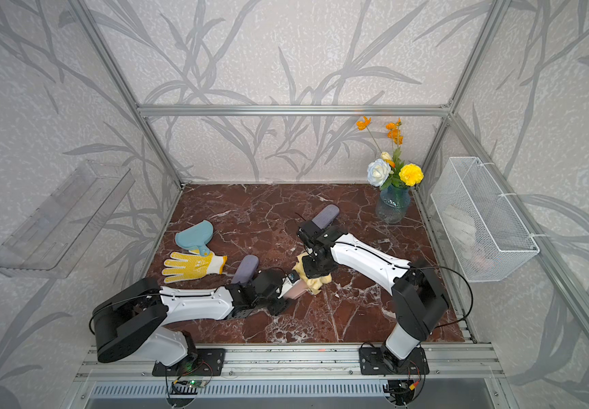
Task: Wipe the eyeglass case
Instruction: Wipe the dirt from the eyeglass case.
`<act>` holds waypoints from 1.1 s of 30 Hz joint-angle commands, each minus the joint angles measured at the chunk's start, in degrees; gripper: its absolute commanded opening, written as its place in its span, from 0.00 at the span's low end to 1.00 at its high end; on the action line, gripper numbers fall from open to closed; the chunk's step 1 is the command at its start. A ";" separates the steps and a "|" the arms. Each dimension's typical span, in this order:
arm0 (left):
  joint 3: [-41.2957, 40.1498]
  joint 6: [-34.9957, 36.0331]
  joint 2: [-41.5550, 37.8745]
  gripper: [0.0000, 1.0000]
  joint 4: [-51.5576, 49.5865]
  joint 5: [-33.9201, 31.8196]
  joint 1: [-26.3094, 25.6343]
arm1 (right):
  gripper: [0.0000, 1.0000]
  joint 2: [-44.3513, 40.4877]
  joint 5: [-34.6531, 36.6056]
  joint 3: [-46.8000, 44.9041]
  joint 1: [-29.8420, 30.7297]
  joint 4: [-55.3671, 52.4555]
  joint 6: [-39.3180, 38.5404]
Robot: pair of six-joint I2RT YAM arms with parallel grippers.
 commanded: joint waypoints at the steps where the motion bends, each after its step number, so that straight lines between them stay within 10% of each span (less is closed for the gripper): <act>1: -0.28 -0.01 -2.62 0.00 2.76 -1.05 -0.22 | 0.00 1.48 -13.92 -4.87 -2.07 8.63 8.18; 4: -1.12 -0.03 -3.56 0.00 3.66 -1.25 -0.31 | 0.00 3.32 -11.06 -7.02 -7.20 6.24 2.62; 9: -1.14 0.18 -3.25 0.00 3.74 -1.21 -0.55 | 0.00 6.39 24.57 2.39 -10.26 -10.42 -11.84; 12: -0.90 0.42 -3.06 0.00 3.40 -1.47 -0.83 | 0.00 4.51 32.58 8.97 -7.27 -14.61 -15.19; 20: -1.26 1.09 -2.77 0.00 4.47 -6.77 -2.93 | 0.00 5.40 -12.79 7.97 -2.97 0.15 -0.92; 24: -1.01 1.47 -2.52 0.00 4.54 -7.86 -3.86 | 0.00 8.86 -20.49 2.74 -3.26 8.20 4.66; 33: -1.60 1.82 -2.68 0.00 5.33 -8.75 -4.61 | 0.00 11.50 29.43 9.91 -7.67 -14.17 -14.25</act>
